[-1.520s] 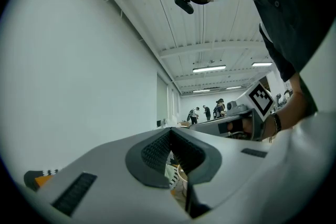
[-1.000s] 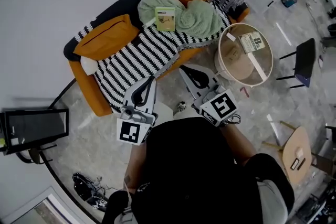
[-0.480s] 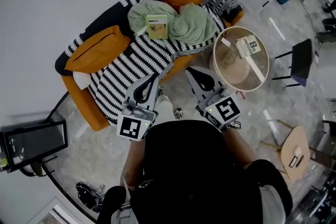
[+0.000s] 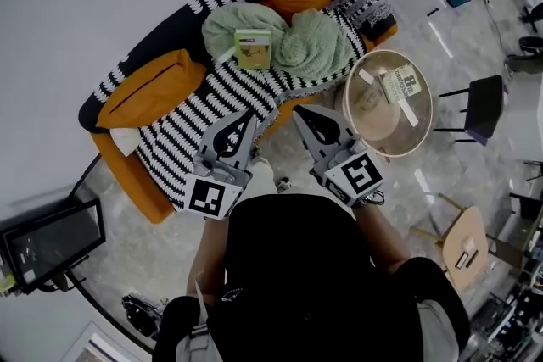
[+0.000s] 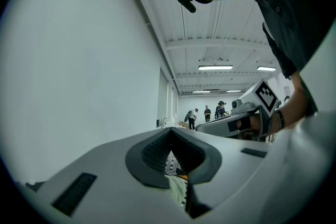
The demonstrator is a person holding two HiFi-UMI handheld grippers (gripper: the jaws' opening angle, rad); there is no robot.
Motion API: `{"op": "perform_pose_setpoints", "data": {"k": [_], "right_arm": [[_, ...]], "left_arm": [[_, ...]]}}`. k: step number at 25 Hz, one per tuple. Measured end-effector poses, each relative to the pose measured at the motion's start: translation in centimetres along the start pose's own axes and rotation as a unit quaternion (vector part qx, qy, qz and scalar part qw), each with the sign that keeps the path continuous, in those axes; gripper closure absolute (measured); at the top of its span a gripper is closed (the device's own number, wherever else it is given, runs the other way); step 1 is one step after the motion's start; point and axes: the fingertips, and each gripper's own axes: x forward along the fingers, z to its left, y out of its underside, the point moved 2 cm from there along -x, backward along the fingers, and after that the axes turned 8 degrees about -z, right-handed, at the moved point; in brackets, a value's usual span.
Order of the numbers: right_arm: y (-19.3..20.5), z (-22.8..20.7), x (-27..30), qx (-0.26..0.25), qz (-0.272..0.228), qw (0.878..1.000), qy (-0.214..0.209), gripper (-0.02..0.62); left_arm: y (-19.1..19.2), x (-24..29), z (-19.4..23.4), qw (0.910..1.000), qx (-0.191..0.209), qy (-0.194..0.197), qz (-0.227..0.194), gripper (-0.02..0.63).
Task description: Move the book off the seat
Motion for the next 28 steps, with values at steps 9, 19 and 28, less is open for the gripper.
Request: {"op": "perform_pose_setpoints", "data": {"k": [9, 19, 28], "right_arm": [[0.7, -2.4, 6.2, -0.009, 0.011, 1.000, 0.012, 0.580], [4.6, -5.2, 10.3, -0.002, 0.070, 0.997, 0.011, 0.580], [8.1, -11.0, 14.6, 0.004, 0.058, 0.998, -0.018, 0.578]], "left_arm": [[1.4, 2.7, 5.7, 0.9995, -0.014, 0.029, 0.006, 0.597], [3.5, 4.2, 10.9, 0.9994, -0.027, 0.002, 0.019, 0.597], [7.4, 8.4, 13.3, 0.9987, -0.026, -0.025, 0.036, 0.597]]}}
